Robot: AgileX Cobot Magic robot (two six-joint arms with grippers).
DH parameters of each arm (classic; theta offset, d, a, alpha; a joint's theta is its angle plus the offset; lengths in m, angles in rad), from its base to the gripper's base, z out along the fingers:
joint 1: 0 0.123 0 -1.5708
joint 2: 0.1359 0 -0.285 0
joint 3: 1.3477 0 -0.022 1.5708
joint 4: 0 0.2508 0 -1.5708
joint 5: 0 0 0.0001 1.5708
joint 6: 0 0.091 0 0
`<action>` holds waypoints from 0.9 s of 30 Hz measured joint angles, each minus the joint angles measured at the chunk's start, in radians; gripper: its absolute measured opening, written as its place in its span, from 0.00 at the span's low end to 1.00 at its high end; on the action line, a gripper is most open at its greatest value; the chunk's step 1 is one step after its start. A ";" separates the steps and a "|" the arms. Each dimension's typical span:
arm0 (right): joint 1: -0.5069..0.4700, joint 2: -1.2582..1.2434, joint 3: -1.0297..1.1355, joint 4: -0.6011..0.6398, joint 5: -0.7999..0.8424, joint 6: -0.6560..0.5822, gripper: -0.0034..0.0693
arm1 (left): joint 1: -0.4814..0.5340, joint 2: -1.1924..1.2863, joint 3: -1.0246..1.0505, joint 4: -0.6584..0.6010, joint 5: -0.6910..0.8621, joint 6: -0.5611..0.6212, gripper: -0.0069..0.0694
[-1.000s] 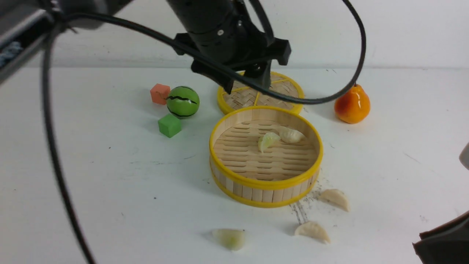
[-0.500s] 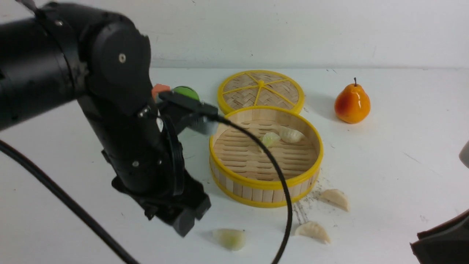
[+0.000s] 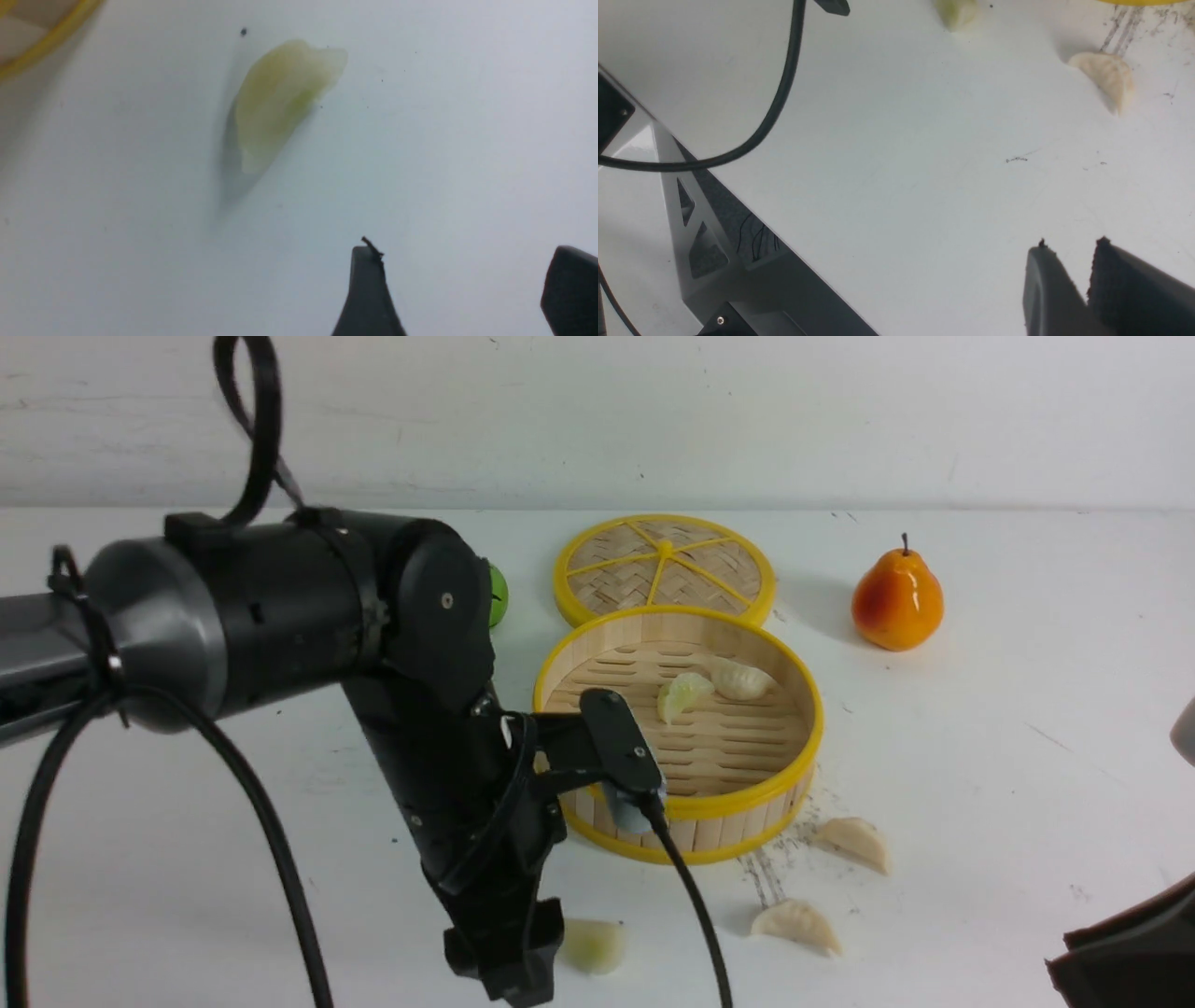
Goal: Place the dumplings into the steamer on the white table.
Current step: 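Reach for and grasp a dumpling on the table with the left gripper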
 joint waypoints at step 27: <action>0.000 0.000 0.000 0.001 0.006 -0.002 0.27 | 0.000 0.226 -0.001 -0.079 -0.316 0.262 0.62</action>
